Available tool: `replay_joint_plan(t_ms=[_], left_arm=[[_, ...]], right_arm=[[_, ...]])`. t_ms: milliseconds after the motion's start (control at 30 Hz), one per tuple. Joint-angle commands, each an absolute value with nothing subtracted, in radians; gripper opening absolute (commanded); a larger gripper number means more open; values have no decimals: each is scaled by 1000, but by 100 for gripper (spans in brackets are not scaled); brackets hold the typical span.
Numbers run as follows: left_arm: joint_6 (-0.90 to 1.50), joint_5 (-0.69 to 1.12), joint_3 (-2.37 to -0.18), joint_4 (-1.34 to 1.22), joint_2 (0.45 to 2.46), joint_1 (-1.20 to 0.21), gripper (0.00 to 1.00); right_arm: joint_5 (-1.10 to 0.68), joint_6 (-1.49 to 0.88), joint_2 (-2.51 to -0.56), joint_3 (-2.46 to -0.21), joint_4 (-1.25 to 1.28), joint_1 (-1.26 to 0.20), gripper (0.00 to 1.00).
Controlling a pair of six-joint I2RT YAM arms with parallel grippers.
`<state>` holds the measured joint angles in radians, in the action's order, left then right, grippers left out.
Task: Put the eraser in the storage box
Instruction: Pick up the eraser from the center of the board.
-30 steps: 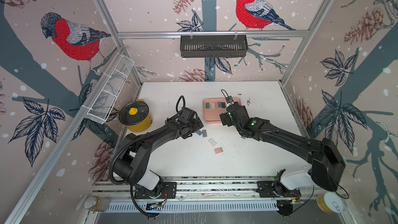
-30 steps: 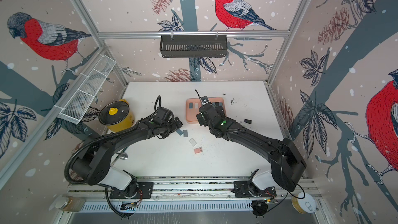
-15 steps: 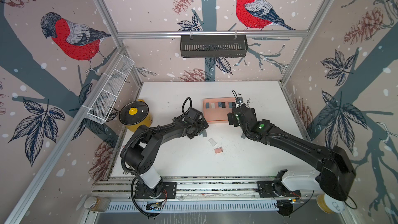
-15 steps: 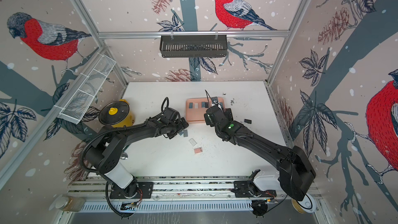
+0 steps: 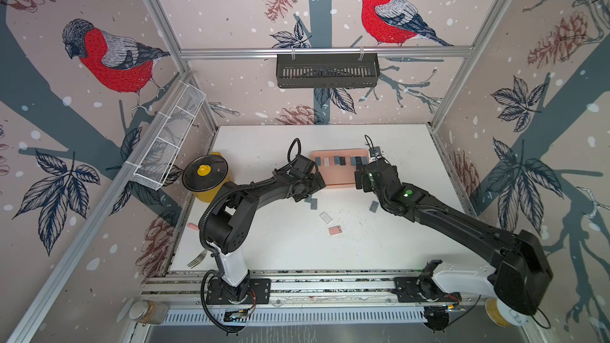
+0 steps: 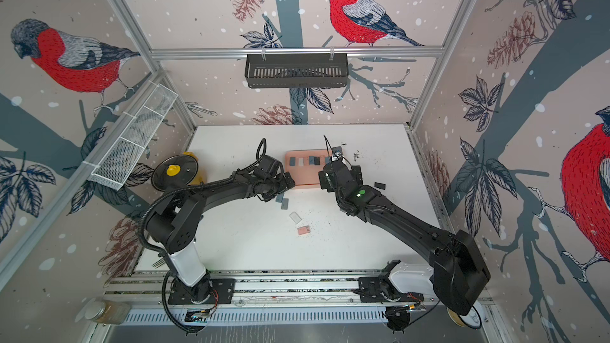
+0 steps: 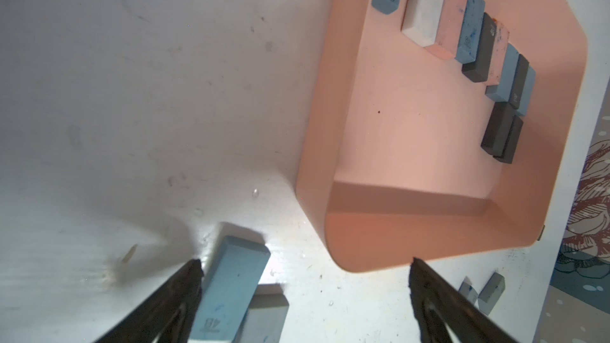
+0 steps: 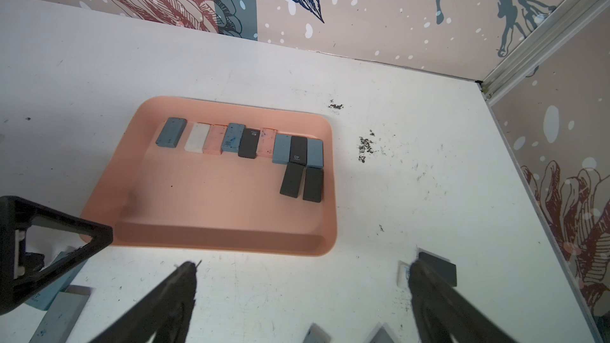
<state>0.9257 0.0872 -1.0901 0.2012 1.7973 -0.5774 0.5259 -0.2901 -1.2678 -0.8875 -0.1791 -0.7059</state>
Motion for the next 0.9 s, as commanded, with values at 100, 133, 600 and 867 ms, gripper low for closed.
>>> replay_joint_plan(t_ms=[100,133,600,867], left_arm=[[796,8,-1120,318,1799,-582,97],[788,-7,-1116,330,1790,-585,96],[718,-153,-1154,428,1806,-635,87],[673,-206,-1182,461,1848,-639,85]], right_arm=[[506,-310,-1270,-895,-176,-704,99],[506,-310,-1269,-894,-176,-704,99],[485,-309,-1294,-894,-167,-704,99],[487,-310,-1296,-888,-160,-701,99]])
